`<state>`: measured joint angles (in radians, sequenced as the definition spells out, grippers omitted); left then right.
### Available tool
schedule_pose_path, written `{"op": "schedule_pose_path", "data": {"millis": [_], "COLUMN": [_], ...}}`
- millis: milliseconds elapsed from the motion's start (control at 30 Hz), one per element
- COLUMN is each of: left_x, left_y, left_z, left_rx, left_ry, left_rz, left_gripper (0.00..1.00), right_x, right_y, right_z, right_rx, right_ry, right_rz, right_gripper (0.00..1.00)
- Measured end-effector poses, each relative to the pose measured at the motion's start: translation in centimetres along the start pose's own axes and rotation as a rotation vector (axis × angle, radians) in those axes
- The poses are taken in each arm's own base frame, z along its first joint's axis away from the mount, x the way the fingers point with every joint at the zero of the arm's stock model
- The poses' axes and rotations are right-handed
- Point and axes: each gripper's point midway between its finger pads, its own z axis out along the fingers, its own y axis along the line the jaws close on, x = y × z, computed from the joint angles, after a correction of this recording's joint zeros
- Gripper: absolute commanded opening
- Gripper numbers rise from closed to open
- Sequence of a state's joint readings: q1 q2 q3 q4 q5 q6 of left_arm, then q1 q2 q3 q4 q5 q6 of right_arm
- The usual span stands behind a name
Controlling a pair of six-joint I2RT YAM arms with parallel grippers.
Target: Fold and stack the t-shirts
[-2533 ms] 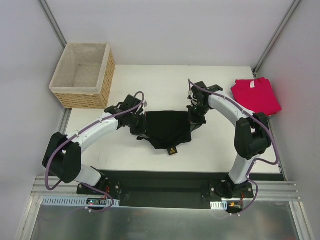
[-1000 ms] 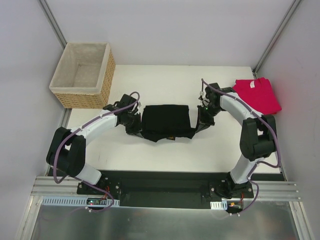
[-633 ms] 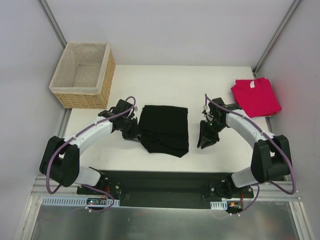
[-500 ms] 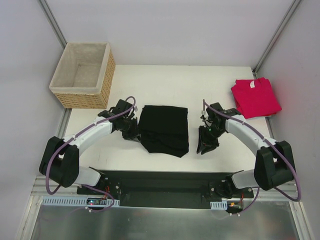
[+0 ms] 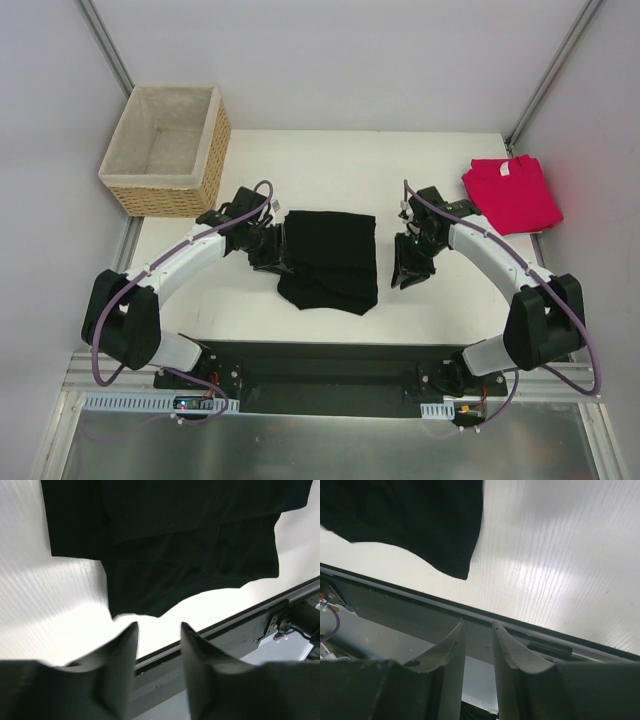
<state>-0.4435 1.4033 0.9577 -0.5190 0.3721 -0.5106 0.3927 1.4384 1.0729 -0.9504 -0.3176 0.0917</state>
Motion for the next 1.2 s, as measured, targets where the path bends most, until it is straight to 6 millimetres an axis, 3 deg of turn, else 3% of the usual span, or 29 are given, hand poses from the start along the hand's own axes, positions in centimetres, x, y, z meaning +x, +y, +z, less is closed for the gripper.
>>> {"op": "schedule_pose_path", "data": {"millis": [33, 133, 433, 800, 1000, 1200], "left_x": [0.0, 0.2, -0.1, -5.8, -5.6, -5.5], "left_y": [-0.1, -0.1, 2.0, 0.2, 1.3, 1.6], "left_z": [-0.1, -0.4, -0.9, 1.4, 3.6, 4.0], "left_rx": [0.003, -0.006, -0.132, -0.12, -0.146, -0.146], "left_ry": [0.004, 0.012, -0.02, -0.076, -0.031, -0.029], "left_rz": [-0.002, -0.007, -0.016, 0.034, 0.038, 0.045], "left_gripper": [0.54, 0.62, 0.44, 0.39, 0.38, 0.38], "right_x": [-0.5, -1.5, -3.1, -6.6, -5.8, -5.6], "right_y": [0.2, 0.4, 0.3, 2.5, 4.2, 5.2], "right_z": [-0.2, -0.5, 0.4, 2.6, 4.5, 4.9], "right_rx": [-0.001, 0.005, 0.034, -0.051, -0.079, -0.093], "right_ry": [-0.011, -0.029, -0.001, -0.05, -0.025, -0.024], "right_rz": [-0.007, -0.02, -0.026, -0.007, -0.03, -0.049], "right_gripper": [0.3, 0.29, 0.29, 0.28, 0.28, 0.28]}}
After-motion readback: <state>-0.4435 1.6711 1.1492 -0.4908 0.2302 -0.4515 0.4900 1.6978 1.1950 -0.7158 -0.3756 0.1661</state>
